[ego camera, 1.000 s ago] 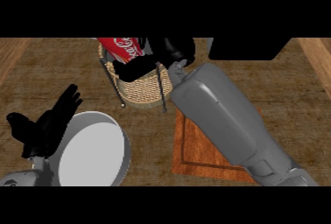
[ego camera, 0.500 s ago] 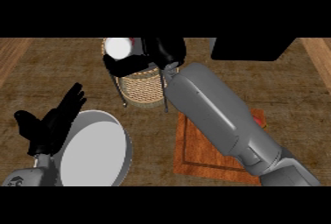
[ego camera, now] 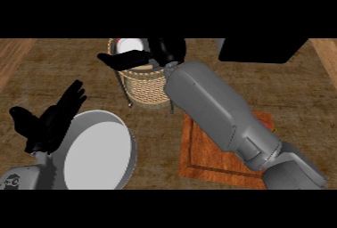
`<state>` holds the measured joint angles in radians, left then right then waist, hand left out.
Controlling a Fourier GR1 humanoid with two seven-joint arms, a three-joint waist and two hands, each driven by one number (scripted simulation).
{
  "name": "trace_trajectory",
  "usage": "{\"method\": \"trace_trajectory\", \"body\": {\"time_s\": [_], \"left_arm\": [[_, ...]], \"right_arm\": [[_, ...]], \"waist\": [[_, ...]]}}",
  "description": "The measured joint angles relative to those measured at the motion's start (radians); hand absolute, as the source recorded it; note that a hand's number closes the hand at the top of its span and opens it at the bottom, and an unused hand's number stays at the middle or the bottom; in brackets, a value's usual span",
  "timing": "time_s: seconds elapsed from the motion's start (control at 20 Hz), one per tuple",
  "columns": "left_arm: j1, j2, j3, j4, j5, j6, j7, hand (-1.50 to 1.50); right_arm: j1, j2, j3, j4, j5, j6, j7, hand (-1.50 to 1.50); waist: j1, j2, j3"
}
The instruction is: Pick the can from the cutting board and place it in the tiered basket
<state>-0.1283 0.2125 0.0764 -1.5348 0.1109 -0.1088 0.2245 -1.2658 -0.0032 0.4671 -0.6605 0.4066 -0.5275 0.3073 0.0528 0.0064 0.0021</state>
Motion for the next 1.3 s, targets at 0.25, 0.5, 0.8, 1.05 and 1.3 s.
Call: {"method": "trace_trajectory", "body": {"time_s": [0.25,0.5,0.8,1.05,1.3], "left_arm": [[0.0,-0.021,-0.02,-0.019,-0.022,0.021,0.016,0.0],[0.025,-0.021,-0.019,-0.028,-0.023,0.013,0.005,0.0],[0.037,-0.01,-0.003,-0.032,-0.017,0.004,-0.001,0.0],[0.026,-0.014,0.008,-0.036,-0.016,0.019,0.02,0.0],[0.053,-0.013,0.017,-0.055,-0.014,0.02,0.02,0.0]], "right_arm": [[-0.027,0.002,0.017,0.038,-0.096,-0.056,-0.046,-1.5],[-0.031,0.003,-0.048,0.035,-0.219,-0.092,-0.093,-1.5],[-0.018,0.003,-0.184,-0.006,-0.364,-0.133,-0.179,-1.5],[-0.017,-0.026,-0.319,-0.03,-0.45,-0.14,-0.245,-1.5],[0.042,-0.107,-0.399,-0.091,-0.483,-0.138,-0.272,-1.5]], "waist": [[0.002,0.001,-0.001],[0.0,0.002,-0.002],[-0.014,0.002,-0.002],[-0.029,0.0,-0.002],[-0.044,-0.005,-0.002]]}}
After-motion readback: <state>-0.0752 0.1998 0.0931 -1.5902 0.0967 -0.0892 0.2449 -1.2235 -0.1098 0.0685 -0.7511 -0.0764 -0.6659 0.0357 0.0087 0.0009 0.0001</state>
